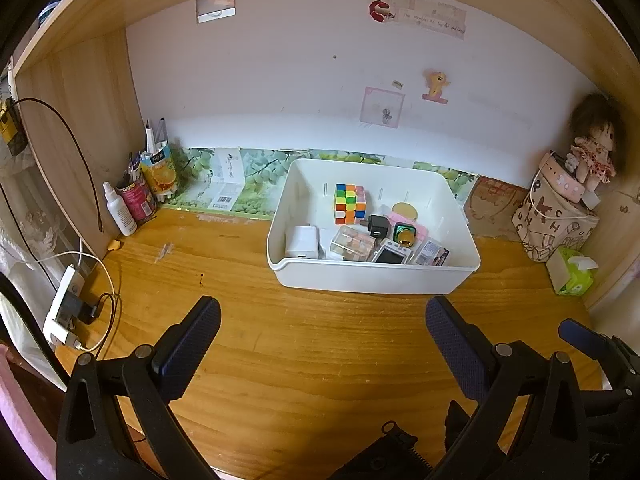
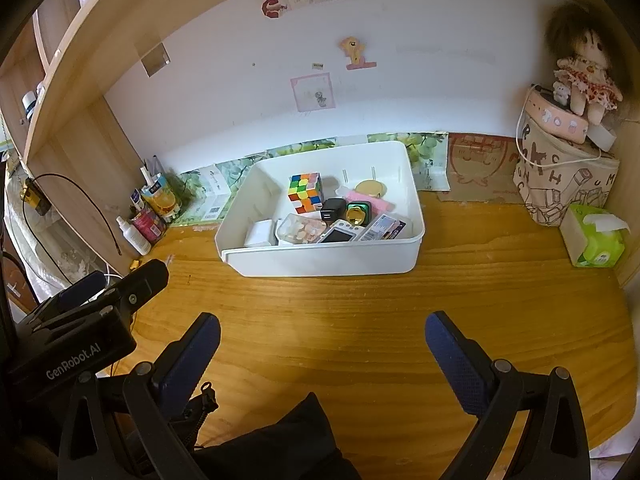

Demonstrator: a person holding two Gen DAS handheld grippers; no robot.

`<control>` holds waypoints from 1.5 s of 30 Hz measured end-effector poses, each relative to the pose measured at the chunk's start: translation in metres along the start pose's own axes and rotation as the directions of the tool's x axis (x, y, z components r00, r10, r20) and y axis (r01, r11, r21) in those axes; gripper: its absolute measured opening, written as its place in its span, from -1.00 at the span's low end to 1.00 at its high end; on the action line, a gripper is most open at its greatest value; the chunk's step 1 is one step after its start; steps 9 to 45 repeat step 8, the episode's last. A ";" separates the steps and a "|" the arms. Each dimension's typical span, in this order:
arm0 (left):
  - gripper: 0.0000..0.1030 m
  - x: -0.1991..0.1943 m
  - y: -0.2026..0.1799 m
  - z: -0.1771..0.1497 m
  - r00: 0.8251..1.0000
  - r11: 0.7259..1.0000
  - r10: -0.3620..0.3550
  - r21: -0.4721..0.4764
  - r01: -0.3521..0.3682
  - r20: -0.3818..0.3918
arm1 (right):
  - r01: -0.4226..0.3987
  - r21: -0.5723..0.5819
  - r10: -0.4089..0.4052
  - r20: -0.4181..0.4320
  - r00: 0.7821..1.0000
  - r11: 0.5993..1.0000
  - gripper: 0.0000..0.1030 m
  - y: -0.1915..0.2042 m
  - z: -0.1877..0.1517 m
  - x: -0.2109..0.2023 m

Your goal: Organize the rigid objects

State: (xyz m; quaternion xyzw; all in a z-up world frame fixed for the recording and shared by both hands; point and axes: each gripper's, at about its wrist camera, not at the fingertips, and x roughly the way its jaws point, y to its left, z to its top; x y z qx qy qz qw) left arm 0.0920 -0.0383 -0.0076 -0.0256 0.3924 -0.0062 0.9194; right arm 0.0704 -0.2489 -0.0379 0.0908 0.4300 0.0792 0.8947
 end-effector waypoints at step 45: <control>0.98 0.000 0.001 -0.002 1.000 1.000 0.004 0.000 -0.004 0.002 | -0.004 -0.004 0.004 -0.003 1.000 1.000 0.99 0.000 -0.001 0.000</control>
